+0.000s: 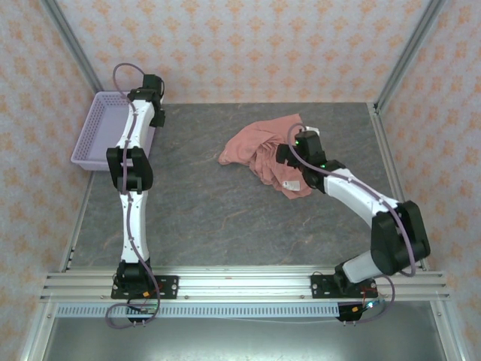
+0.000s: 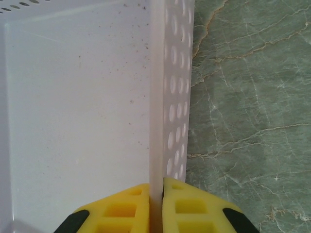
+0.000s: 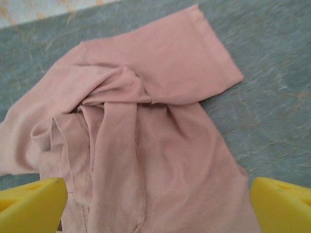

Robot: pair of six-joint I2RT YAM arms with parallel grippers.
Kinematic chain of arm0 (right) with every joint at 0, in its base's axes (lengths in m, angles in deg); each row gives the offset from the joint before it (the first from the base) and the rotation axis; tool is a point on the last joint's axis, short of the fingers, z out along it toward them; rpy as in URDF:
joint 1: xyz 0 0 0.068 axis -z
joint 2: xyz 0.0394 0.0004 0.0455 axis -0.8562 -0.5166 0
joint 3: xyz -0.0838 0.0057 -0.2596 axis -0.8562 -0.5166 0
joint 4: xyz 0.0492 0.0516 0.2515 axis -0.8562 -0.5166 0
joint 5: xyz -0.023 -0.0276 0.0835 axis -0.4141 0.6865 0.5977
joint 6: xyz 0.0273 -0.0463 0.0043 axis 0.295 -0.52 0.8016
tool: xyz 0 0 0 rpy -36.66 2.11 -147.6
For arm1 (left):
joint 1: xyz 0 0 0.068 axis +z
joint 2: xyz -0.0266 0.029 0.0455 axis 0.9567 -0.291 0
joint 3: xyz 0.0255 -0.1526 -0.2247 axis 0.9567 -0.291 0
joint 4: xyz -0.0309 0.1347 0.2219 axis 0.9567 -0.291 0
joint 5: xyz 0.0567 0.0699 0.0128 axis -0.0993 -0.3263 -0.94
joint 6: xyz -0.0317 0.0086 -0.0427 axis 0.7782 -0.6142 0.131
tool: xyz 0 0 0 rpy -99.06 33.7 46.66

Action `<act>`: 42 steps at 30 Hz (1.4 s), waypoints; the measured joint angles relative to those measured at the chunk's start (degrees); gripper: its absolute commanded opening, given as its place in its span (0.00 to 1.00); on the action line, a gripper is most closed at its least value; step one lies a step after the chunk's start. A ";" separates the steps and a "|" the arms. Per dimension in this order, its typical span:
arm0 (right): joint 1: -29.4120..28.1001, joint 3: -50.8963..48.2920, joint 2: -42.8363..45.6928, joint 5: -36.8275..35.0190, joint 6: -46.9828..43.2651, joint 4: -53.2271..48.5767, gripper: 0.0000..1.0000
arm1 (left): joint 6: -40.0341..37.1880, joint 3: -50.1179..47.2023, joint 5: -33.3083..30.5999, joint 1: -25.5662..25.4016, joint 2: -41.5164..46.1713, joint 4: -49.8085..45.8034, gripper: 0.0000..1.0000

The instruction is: Fold the inside-out t-shirt

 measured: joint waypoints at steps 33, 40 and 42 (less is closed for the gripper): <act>7.10 8.04 -4.44 7.08 -0.24 -5.86 0.00 | 15.80 -49.88 31.28 -25.29 19.50 33.59 0.46; 7.10 10.03 -3.82 7.82 -1.18 -8.13 0.00 | 16.26 -46.60 33.86 -24.76 20.87 34.60 0.00; 7.10 11.23 -1.60 7.13 -2.54 -9.33 0.00 | 17.16 -51.15 34.29 -24.57 25.38 35.63 0.00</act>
